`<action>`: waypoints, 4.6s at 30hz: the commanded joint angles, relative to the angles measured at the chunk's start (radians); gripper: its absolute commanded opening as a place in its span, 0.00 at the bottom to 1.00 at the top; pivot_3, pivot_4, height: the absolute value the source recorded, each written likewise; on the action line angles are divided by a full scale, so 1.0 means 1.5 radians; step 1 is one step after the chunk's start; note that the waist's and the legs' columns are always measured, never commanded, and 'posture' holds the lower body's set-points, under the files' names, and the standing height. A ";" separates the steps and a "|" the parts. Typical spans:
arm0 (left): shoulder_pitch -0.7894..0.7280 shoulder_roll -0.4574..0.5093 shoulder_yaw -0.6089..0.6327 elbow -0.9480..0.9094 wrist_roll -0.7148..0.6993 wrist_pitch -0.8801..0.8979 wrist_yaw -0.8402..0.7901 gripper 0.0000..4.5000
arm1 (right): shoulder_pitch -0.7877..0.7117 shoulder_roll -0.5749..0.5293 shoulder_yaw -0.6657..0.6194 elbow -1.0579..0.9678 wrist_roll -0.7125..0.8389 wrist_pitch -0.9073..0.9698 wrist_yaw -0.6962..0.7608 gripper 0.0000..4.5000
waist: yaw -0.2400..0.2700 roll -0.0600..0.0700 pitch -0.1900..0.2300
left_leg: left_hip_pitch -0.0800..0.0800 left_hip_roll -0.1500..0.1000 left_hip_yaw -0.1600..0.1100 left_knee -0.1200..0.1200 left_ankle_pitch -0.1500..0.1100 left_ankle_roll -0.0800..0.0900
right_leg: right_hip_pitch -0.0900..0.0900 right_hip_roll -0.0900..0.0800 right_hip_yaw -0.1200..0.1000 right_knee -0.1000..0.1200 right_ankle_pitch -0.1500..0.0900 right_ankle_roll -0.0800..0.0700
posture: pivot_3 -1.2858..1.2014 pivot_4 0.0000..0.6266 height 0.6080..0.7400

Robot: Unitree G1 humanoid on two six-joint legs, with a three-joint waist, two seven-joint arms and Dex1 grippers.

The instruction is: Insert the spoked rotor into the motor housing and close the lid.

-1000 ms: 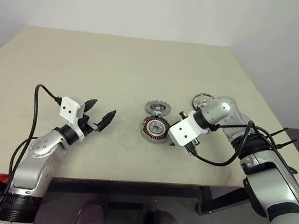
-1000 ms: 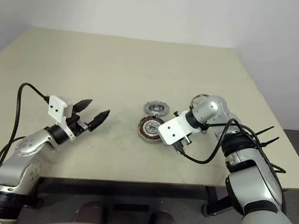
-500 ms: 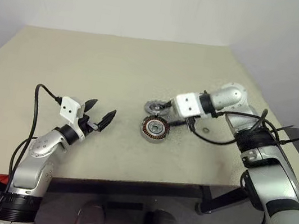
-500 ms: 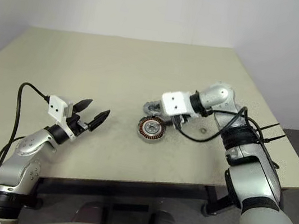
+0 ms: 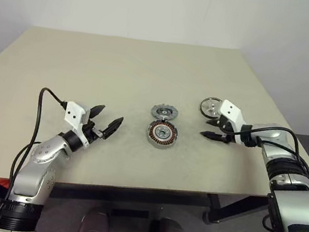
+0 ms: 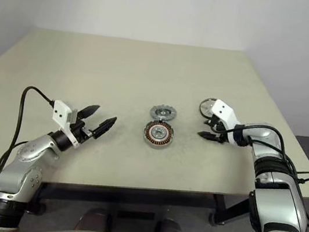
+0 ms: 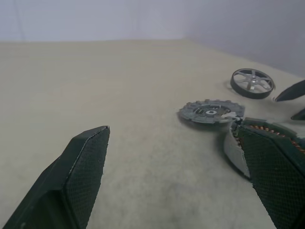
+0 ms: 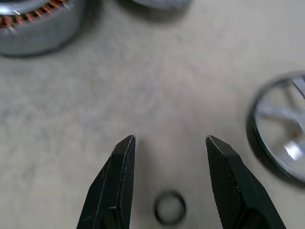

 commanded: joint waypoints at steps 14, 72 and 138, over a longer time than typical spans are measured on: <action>-0.025 0.005 0.000 0.017 -0.002 -0.011 -0.021 1.00 | 0.004 -0.046 -0.027 0.049 -0.017 0.015 -0.029 0.58 | 0.004 0.000 0.000 | 0.000 0.000 0.000 0.000 0.000 0.001 | 0.001 -0.001 -0.001 -0.001 0.000 0.000 | 0.52 0.00 1.00; -0.033 0.011 0.002 0.015 0.004 -0.017 -0.012 1.00 | 0.102 0.119 0.077 -0.440 0.062 0.234 0.051 0.12 | 0.004 0.000 0.000 | 0.007 0.000 0.001 -0.015 0.004 0.000 | 0.010 -0.007 -0.012 -0.012 -0.003 0.001 | 0.52 0.00 1.00; -0.023 0.016 -0.002 -0.015 -0.007 0.005 -0.011 1.00 | 0.089 0.141 0.090 -0.361 0.049 0.189 0.033 0.00 | 0.003 0.000 0.000 | 0.009 0.000 0.001 -0.015 0.005 -0.001 | 0.012 -0.007 -0.012 -0.011 -0.003 0.001 | 0.52 0.00 1.00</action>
